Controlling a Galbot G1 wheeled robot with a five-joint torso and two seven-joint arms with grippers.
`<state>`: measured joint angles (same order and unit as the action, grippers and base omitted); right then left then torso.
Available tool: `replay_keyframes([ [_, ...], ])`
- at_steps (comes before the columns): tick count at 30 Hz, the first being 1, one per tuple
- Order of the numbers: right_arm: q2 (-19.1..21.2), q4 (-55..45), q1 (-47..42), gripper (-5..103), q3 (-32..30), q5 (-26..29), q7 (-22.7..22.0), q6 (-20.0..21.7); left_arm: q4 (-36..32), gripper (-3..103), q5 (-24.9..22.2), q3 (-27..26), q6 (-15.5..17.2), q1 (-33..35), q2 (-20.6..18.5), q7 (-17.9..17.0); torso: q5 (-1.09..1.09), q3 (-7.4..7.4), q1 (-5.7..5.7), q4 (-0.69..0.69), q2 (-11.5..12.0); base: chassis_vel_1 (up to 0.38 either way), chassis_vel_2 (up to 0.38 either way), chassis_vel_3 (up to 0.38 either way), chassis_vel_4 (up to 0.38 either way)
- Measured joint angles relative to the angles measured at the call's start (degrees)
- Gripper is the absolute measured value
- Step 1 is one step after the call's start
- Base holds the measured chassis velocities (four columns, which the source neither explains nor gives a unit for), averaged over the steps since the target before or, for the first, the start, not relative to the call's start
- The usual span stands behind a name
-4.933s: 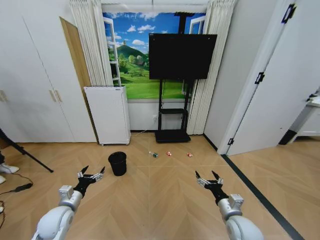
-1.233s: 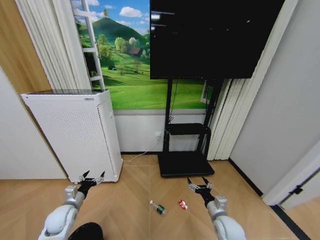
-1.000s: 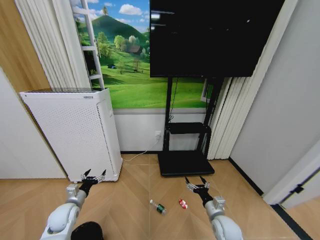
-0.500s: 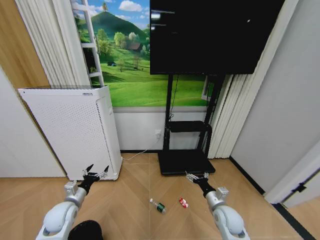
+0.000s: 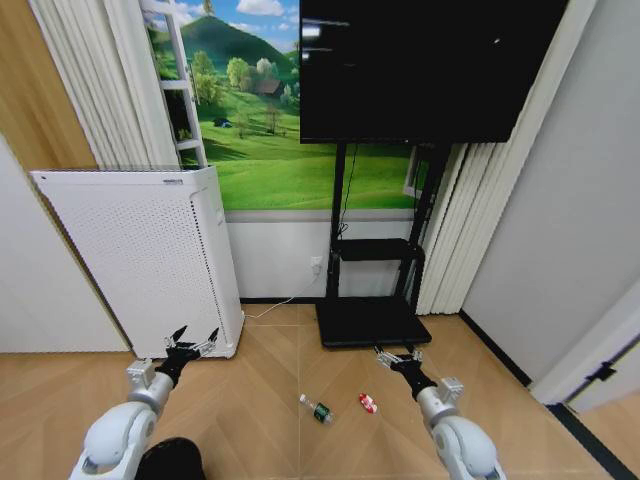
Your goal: Pick up the trash bin and place the garbage on the floor into it.
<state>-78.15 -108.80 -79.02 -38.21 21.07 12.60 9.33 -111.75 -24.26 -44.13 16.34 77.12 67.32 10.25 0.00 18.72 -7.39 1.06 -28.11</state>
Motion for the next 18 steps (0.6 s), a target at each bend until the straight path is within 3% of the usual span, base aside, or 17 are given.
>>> replay_keyframes([
  [18,0.6,0.5,-0.4,100,-0.7,0.9,-0.3,-1.0,-0.6,100,1.9,-0.4,-0.1,0.5,1.9,-0.5,0.01,-2.89,1.77,-0.01,4.7,0.0,0.0,0.0,0.0],
])
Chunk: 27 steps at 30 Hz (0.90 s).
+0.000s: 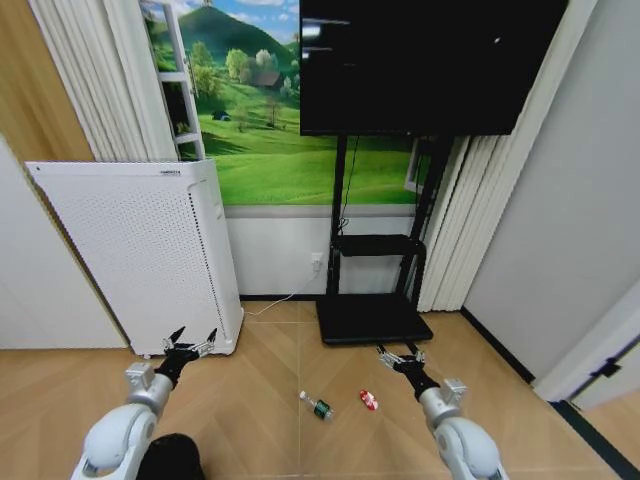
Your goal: Pick up the trash bin and place the garbage on the floor into it.
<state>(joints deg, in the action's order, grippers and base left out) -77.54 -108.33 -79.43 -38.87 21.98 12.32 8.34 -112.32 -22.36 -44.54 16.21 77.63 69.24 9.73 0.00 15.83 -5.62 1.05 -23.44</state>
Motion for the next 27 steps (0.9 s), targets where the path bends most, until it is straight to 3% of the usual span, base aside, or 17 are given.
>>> replay_keyframes([
  [27,-1.0,-0.5,-0.6,100,-1.0,-1.1,-2.2,-1.3,0.1,100,0.7,-0.2,-0.9,-0.4,0.0,-0.4,-0.01,-3.92,2.19,0.0,6.1,0.0,0.0,0.0,0.0],
])
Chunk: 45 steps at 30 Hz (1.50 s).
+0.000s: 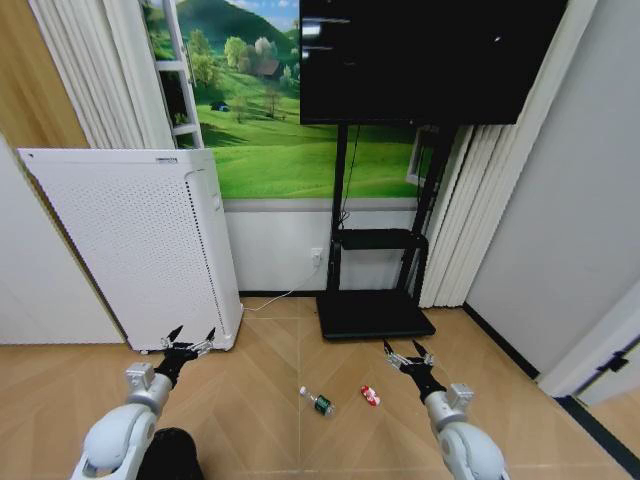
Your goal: Pick up the trash bin and place the garbage on the floor into it.
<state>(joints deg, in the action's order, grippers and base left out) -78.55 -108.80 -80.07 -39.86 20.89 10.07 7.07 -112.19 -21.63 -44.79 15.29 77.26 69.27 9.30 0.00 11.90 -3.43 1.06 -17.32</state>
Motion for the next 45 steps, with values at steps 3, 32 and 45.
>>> replay_keyframes([
  [3,0.4,0.2,0.4,100,0.2,-0.7,-0.8,0.3,0.4,100,-0.4,-0.2,0.0,-0.4,0.1,0.0,0.0,-0.53,0.18,-0.01,0.7,0.0,0.0,0.0,0.0],
  [32,0.6,1.1,0.4,100,-0.5,0.6,-1.7,0.9,-0.6,100,-0.3,0.7,0.0,0.4,-0.4,-1.6,0.0,-5.06,2.11,0.01,7.2,0.0,0.0,0.0,0.0],
  [45,0.8,2.0,0.8,100,-0.3,1.1,-1.7,1.0,-0.1,100,-0.4,0.6,0.1,0.2,-0.7,-1.7,0.01,-7.29,2.58,0.0,9.9,0.0,0.0,0.0,0.0],
])
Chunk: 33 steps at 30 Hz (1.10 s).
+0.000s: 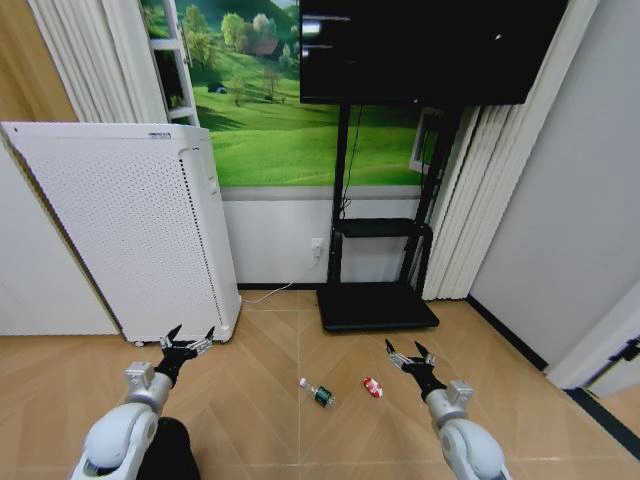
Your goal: Pick up the trash bin and place the garbage on the floor into it.
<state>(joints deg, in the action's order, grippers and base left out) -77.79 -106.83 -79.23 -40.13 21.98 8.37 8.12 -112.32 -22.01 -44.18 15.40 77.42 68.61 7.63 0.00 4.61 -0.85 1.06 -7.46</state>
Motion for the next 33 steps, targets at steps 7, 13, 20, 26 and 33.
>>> replay_keyframes([
  [7,0.3,0.8,0.5,100,0.2,0.2,0.1,0.0,-0.2,100,0.3,-0.2,0.2,0.7,0.4,-0.2,0.0,-1.27,0.31,0.0,1.6,0.0,0.0,0.0,0.0],
  [13,0.0,1.5,0.3,100,0.0,0.1,0.2,-0.5,-2.2,100,-3.8,-0.7,5.0,2.0,1.1,-8.4,-0.01,-2.3,0.51,0.0,2.8,0.0,0.0,0.0,0.0],
  [20,0.0,2.2,0.2,100,0.0,-0.1,0.3,-0.7,-9.6,100,-19.0,-2.0,23.3,4.8,2.9,-35.3,0.01,-2.33,0.5,0.0,2.8,0.0,0.0,0.0,0.0],
  [26,-0.1,2.5,-0.2,100,-0.4,-0.1,0.1,-1.0,-13.4,100,-28.5,-5.3,27.4,11.0,4.7,-47.1,-0.01,-2.21,0.47,-0.01,2.7,0.0,0.0,0.0,0.0],
  [33,-0.2,3.0,-0.1,100,-0.8,0.1,-0.4,-1.0,-13.7,100,-27.9,-8.2,27.3,18.3,3.9,-46.3,-0.01,-2.09,0.43,-0.01,2.5,0.0,0.0,0.0,0.0],
])
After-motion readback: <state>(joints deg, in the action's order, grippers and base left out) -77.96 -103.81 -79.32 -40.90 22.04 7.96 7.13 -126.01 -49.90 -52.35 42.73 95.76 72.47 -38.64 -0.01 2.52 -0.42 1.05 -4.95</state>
